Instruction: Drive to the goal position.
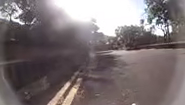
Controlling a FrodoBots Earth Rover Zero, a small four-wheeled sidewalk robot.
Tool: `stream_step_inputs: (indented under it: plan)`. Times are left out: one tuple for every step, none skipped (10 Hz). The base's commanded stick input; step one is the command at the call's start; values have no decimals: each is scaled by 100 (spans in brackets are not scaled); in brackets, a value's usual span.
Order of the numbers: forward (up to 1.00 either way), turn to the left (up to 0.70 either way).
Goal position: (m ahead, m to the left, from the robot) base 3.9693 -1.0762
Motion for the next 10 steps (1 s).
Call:
stream_step_inputs:
  plan:
    - [70,-1]
    - [70,-6]
    - [70,-10]
    - [70,-15]
    - [70,-19]
    - [70,-24]
    - [70,-28]
    - [70,-33]
    - [70,-34]
    - [70,-33]
